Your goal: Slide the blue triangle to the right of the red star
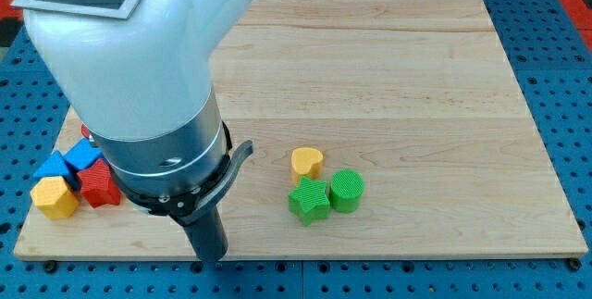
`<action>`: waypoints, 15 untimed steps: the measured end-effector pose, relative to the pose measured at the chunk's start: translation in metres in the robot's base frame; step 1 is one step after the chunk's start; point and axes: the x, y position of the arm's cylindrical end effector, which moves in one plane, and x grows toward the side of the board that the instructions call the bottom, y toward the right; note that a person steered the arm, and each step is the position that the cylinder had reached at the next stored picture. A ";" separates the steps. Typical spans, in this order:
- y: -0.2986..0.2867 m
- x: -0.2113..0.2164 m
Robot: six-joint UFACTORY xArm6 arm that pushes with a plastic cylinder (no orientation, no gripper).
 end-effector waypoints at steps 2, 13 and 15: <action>-0.022 0.001; -0.173 -0.064; -0.194 -0.064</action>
